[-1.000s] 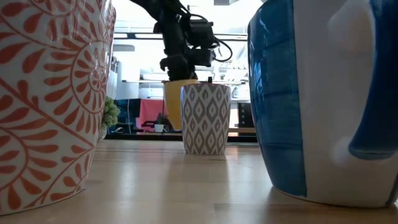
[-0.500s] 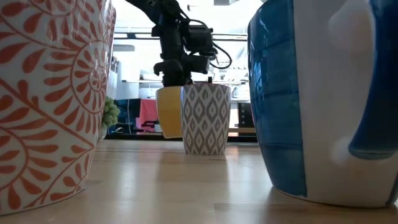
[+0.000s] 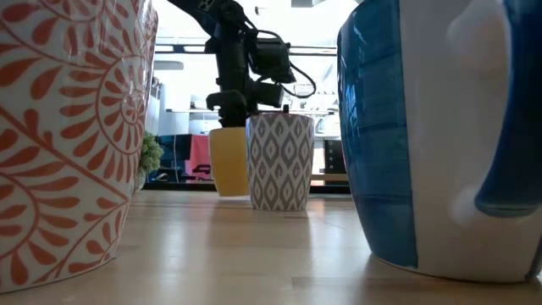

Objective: Place coffee mugs
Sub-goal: Put the yellow mug on the shelf

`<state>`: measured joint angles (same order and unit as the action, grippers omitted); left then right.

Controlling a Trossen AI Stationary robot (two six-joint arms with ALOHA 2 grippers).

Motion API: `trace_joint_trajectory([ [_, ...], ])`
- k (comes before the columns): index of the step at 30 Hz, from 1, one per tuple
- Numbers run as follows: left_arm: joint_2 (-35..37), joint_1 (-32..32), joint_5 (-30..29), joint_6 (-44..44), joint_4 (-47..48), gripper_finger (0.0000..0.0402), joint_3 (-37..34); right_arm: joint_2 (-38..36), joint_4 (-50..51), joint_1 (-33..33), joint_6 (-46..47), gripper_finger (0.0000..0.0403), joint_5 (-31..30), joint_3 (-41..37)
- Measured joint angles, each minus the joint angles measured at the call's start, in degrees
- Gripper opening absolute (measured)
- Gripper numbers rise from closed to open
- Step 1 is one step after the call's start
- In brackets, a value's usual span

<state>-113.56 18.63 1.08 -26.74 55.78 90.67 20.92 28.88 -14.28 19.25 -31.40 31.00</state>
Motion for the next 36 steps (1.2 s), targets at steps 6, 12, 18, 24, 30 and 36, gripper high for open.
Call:
trace_joint_trajectory([
  [6,0.0,-0.4,0.2,-0.4,0.1,0.0028,0.0,0.0,0.0,0.0,0.2,0.0098,0.1,0.0],
  [12,0.0,-0.4,0.3,-0.3,1.0,0.0036,0.0,0.0,0.0,0.0,-0.1,0.0098,0.1,0.0],
  [18,0.0,-0.5,0.3,1.0,0.6,0.004,0.0,0.0,0.0,0.0,-0.2,0.0098,0.4,0.0],
  [24,0.0,-0.1,0.2,2.2,0.0,0.006,0.0,0.0,0.0,0.0,-0.2,0.0098,0.5,0.0],
  [30,0.5,0.2,-0.2,3.1,0.2,0.009,0.2,0.0,0.0,0.0,-0.2,0.0098,0.9,0.0],
  [36,1.7,0.2,-0.2,3.1,0.5,0.011,3.8,0.0,0.2,0.0,-0.2,0.0098,0.9,0.0],
])
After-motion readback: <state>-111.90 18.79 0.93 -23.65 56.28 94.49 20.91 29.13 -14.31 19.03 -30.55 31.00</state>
